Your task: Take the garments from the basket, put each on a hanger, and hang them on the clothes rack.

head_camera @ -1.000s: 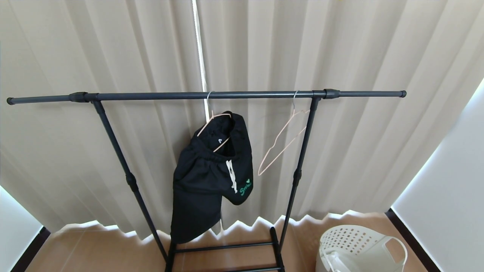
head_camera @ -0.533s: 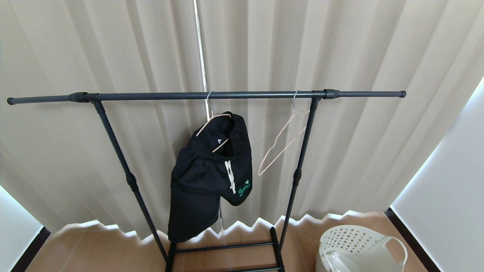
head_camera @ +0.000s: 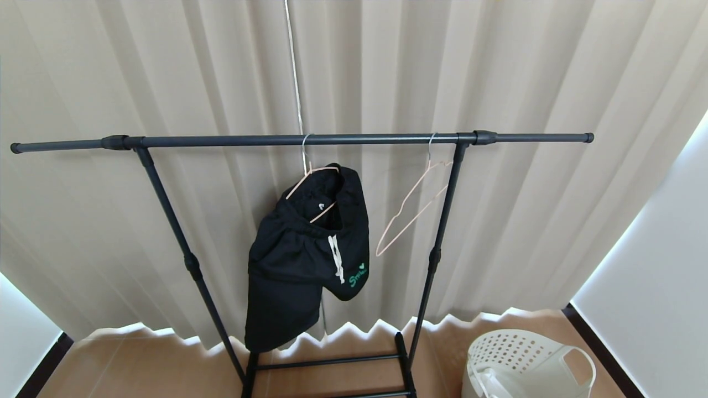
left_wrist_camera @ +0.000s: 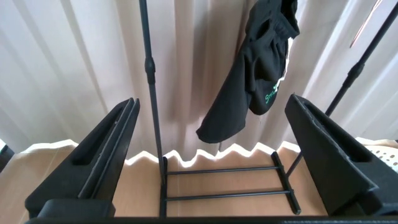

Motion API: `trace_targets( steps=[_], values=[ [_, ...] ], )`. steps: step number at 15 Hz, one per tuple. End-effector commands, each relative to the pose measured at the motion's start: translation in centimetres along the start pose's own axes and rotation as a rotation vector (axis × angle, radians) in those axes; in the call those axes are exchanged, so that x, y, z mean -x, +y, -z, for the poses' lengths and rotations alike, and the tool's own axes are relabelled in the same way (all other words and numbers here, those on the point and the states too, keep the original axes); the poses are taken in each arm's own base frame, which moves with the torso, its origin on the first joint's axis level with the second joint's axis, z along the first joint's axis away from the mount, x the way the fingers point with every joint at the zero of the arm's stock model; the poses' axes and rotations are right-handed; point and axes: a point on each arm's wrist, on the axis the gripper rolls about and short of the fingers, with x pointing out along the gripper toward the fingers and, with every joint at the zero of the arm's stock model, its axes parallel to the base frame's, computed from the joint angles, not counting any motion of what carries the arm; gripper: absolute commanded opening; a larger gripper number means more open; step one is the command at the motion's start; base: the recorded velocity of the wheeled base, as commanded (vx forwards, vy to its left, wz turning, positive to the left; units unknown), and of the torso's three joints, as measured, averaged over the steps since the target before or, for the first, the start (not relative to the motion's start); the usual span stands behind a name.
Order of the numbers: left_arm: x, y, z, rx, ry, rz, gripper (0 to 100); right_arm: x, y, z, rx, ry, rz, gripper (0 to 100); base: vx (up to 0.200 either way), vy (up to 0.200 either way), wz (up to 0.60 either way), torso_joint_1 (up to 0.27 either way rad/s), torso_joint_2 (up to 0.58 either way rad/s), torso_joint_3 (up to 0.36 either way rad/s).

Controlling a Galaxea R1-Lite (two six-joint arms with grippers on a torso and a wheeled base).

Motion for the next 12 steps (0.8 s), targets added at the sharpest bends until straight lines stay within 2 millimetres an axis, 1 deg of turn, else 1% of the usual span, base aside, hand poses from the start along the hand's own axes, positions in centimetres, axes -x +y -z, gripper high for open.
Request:
trace_targets(
  steps=[1, 4, 12],
  values=[
    [-0.01, 0.0, 0.0, 0.0, 0.001, 0.0, 100, 0.01, 0.0, -0.04, 0.001, -0.002, 0.0, 100, 0.0, 0.0, 0.0, 0.0, 0.0, 0.0],
    [-0.01, 0.0, 0.0, 0.0, 0.001, 0.0, 100, 0.01, 0.0, -0.04, 0.001, -0.002, 0.0, 100, 0.0, 0.0, 0.0, -0.03, 0.07, 0.041],
    [-0.01, 0.0, 0.0, 0.0, 0.001, 0.0, 100, 0.01, 0.0, -0.04, 0.001, -0.002, 0.0, 100, 0.0, 0.0, 0.0, -0.147, 0.34, 0.182]
  ],
)
